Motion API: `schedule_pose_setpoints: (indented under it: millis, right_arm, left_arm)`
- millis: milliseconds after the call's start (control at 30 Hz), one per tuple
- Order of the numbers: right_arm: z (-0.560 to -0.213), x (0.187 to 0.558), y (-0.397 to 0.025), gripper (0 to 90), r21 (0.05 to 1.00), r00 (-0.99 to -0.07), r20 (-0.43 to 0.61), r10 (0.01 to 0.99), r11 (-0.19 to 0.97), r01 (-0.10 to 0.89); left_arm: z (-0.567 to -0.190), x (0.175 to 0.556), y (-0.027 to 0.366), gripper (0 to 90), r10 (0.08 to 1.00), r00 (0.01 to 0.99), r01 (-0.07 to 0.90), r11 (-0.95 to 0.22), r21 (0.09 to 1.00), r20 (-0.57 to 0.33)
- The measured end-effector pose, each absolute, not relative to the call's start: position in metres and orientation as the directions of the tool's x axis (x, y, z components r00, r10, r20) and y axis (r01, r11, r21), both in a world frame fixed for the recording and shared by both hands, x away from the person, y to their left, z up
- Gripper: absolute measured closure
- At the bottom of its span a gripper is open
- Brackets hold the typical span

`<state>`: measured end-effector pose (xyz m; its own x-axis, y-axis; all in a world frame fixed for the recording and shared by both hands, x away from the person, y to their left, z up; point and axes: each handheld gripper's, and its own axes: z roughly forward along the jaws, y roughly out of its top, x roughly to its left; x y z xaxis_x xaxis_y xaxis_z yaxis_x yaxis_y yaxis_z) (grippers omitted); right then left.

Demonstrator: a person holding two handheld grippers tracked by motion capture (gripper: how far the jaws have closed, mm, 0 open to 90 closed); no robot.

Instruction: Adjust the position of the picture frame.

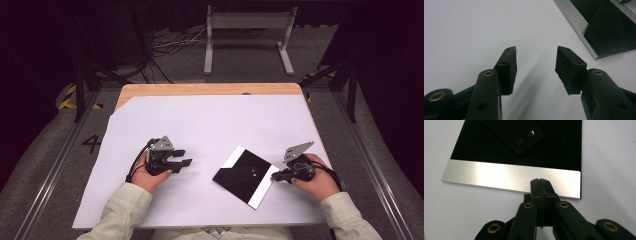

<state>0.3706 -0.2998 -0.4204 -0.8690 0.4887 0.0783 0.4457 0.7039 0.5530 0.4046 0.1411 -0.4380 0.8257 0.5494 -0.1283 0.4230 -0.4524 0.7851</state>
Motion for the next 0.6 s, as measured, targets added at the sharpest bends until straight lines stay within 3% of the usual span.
schedule_pose_setpoints:
  millis: [600]
  right_arm:
    - [-0.427, 0.393, -0.276, 90.0, 0.626, -0.811, -0.015, 0.585, 0.638, 0.449]
  left_arm:
    - [-0.438, 0.405, 0.141, 52.4, 0.551, 0.824, 0.427, -0.453, 0.782, -0.130]
